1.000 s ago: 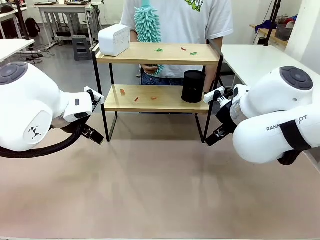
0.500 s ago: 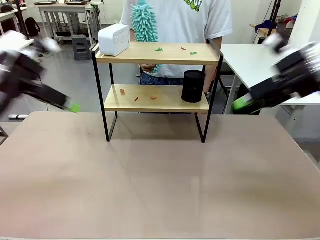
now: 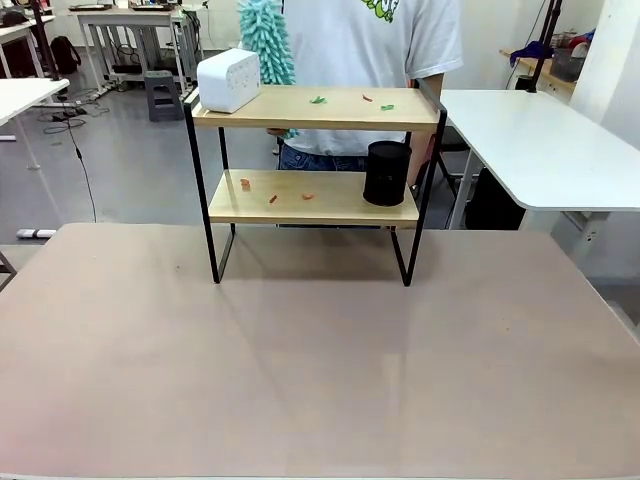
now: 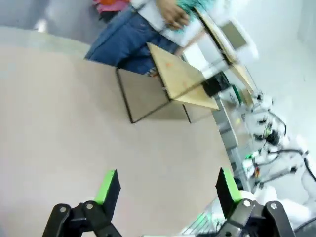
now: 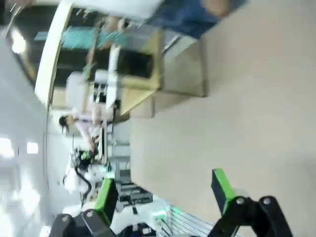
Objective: Clean the shelf.
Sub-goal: Pick up the Duster from the human.
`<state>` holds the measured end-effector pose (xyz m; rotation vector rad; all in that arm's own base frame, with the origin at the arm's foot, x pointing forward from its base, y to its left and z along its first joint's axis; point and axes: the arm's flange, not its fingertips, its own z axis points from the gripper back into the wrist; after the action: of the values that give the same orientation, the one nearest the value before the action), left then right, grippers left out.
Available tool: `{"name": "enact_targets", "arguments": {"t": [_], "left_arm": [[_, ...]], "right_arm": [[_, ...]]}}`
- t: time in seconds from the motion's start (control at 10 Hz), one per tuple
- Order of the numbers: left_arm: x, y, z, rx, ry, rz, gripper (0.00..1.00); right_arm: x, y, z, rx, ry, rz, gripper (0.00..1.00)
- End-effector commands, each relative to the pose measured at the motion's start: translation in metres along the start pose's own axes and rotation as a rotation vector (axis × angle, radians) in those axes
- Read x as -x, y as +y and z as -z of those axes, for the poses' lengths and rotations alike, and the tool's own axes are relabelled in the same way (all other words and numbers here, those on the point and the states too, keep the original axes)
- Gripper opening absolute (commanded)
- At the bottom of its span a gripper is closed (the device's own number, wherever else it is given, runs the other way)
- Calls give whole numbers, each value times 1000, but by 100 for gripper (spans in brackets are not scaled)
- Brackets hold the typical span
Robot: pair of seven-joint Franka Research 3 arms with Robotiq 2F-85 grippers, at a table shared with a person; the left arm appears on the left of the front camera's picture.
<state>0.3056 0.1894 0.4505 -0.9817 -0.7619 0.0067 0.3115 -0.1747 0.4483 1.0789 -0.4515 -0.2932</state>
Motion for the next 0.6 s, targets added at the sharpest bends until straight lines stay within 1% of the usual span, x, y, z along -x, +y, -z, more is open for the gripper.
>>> {"name": "enact_targets", "arguments": {"t": [0.0, 0.5], "left_arm": [[-10, -45, 8, 5, 61, 120, 100], [-10, -45, 8, 5, 61, 120, 100]], "right_arm": [[11, 41, -9, -45, 29, -97, 100], [11, 41, -9, -45, 29, -97, 100]]}}
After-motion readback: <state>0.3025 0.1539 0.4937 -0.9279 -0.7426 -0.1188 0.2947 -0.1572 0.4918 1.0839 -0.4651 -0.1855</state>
